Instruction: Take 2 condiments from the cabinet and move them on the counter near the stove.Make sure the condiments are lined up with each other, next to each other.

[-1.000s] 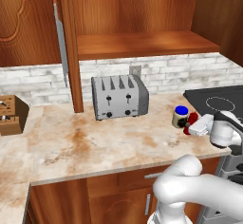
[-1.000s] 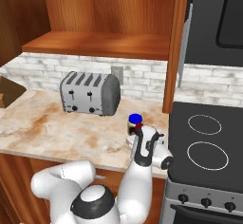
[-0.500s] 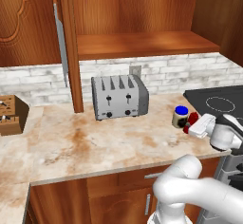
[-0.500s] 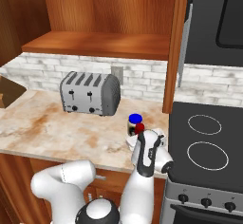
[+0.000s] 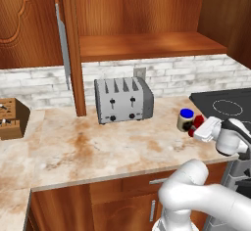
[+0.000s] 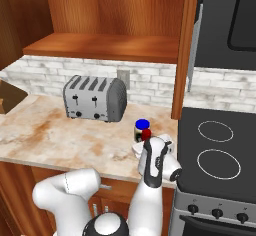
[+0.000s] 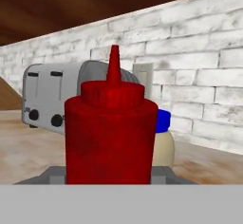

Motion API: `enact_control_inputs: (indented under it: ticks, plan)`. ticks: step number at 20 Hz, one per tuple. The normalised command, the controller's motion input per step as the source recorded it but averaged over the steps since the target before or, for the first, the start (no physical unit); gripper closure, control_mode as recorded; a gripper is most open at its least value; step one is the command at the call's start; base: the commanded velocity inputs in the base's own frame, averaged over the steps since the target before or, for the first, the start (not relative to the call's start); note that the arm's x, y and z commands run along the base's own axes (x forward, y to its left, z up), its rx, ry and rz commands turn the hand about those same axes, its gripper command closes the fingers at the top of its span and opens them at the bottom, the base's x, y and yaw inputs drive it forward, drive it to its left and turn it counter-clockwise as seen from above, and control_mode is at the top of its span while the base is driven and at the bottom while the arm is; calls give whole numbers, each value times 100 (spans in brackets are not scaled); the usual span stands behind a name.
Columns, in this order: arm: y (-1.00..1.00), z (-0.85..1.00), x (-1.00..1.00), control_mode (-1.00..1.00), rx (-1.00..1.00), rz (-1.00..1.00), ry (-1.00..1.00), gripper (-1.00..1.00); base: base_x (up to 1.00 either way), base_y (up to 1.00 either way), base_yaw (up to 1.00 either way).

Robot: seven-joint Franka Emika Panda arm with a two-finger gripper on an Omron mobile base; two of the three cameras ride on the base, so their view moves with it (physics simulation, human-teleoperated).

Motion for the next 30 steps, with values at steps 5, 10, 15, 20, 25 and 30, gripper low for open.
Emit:
enact_control_inputs:
  ticks: [5,10,15,20,25,30]
  plan:
    - [2,-4,6,-100,0,1,0,100,0,0,0]
    - [8,-8,13,-100,0,1,0,-100,0,0,0]
    - [0,-1,1,-100,0,0,0,-100,0,0,0]
    - [0,0,-11,-100,0,0,-3,-100,0,0,0]
    - [-8,5,-41,-100,0,0,-7,-100,0,0,0]
    - [-4,47,-71,-100,0,0,-15,-100,0,0,0]
